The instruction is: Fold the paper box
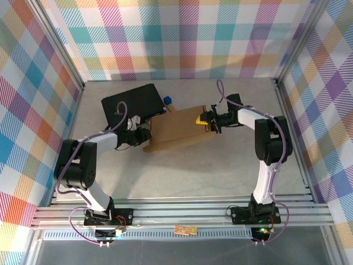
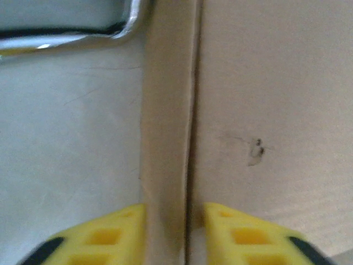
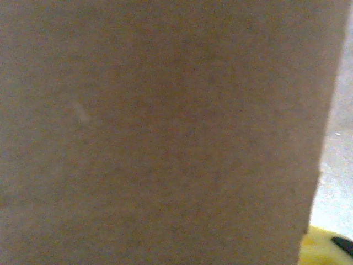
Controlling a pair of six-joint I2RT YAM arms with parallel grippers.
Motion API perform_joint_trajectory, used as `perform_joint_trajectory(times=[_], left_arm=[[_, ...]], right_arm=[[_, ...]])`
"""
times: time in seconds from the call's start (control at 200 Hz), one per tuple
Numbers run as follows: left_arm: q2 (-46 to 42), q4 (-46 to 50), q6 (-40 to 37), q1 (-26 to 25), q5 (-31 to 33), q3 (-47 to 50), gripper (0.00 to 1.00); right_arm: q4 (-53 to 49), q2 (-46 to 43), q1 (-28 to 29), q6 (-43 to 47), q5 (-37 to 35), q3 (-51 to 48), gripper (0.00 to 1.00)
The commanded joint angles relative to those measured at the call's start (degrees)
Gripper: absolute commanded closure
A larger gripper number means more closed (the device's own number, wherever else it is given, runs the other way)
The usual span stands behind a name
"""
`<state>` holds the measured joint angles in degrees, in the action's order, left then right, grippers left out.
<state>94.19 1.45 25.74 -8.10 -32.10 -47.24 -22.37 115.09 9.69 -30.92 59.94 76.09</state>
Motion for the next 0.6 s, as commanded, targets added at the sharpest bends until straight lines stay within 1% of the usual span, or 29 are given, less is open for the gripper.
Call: perform_joint_trajectory(times=[0.0,0.05,0.12,0.17,0.29,0.365,0.41,0.525,0.595], left_arm=[[-6.92,6.24,7.34,0.71,4.23,0.38,0.56],[-10.94,6.07,11.14,0.70,6.28,-0.35,0.47],[-14.66,6.48,16.86,0.79,9.58,-1.26,0.30],[-15.63,7.80,20.90,1.19,11.08,-2.09,0.24],[-14.18,9.44,29.38,2.68,8.57,-3.59,0.22],[-13.57,10.18,35.07,2.73,8.85,-3.79,0.20],[-12.51,10.12,37.51,2.74,7.28,-4.06,0.19],[-9.89,5.11,45.91,2.15,2.96,-2.98,0.20],[-9.38,1.89,50.56,1.31,2.76,-1.81,0.20]], right_arm=[[-8.59,1.57,-1.20,-2.82,1.12,1.91,0.53],[-10.54,1.31,-1.91,-4.05,1.69,1.98,0.53],[-11.94,0.66,-3.02,-7.05,2.93,1.78,0.54],[-14.08,0.48,-3.64,-9.08,3.49,2.26,0.54],[-18.83,0.61,-4.85,-13.85,5.61,2.95,0.56],[-20.74,0.84,-5.25,-16.76,7.59,3.10,0.56],[-22.34,1.09,-5.44,-17.60,8.67,3.56,0.56],[-22.99,1.05,-6.01,-20.94,10.36,3.33,0.56],[-24.22,2.00,-6.36,-21.48,11.23,3.77,0.56]])
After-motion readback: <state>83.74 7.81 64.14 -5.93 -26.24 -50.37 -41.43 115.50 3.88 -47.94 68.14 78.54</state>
